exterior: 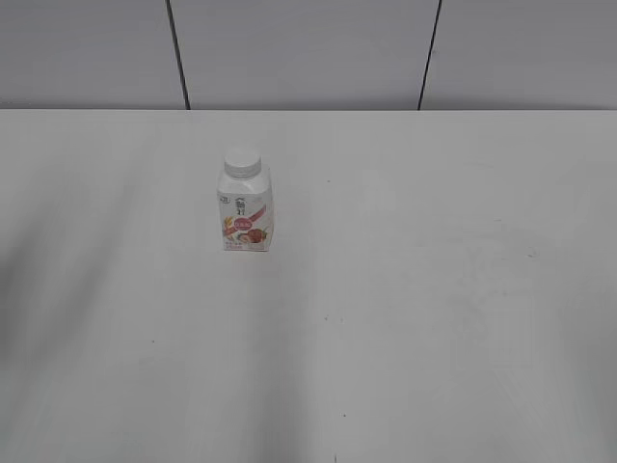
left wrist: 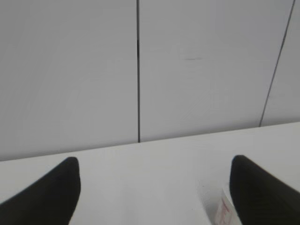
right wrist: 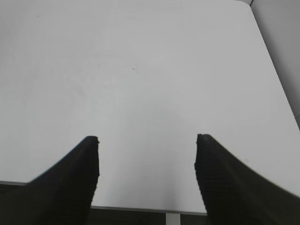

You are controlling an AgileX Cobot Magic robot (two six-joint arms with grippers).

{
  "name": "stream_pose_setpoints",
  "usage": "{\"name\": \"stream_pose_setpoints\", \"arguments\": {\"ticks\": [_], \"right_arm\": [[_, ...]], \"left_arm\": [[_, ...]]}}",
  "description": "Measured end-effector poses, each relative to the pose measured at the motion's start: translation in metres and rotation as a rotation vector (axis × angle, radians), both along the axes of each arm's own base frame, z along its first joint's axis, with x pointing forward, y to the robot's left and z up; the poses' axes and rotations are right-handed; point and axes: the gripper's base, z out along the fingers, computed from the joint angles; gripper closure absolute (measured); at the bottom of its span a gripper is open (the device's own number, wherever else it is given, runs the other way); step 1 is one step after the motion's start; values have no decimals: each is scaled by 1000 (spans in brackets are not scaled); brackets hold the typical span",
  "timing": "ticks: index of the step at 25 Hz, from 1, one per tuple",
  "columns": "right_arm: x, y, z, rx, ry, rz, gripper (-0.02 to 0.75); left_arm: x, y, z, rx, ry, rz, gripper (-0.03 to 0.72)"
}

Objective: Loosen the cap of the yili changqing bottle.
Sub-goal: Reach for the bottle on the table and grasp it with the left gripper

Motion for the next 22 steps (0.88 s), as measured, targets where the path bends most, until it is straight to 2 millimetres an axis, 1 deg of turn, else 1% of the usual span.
{"name": "stream_pose_setpoints", "arguments": {"ticks": [4, 6, 11, 13, 17, 20, 22], "right_arm": [[0, 0, 0, 0, -1, 0, 225], [0, 0, 0, 0, -1, 0, 225], [0, 0, 0, 0, -1, 0, 225], [0, 0, 0, 0, -1, 0, 225], [0, 0, 0, 0, -1, 0, 225], [0, 0, 0, 0, -1, 0, 225], [0, 0, 0, 0, -1, 0, 225]], "left_arm": [[16, -14, -29, -5, 58, -76, 98], [27, -21, -47, 21, 110, -114, 98], [45, -40, -70, 70, 108, -281, 98], [52, -48, -82, 104, 127, -358, 98], [65, -56, -112, 111, 228, -413, 99], [71, -61, -128, 87, 265, -458, 102], [74, -62, -135, 74, 249, -511, 102]]}}
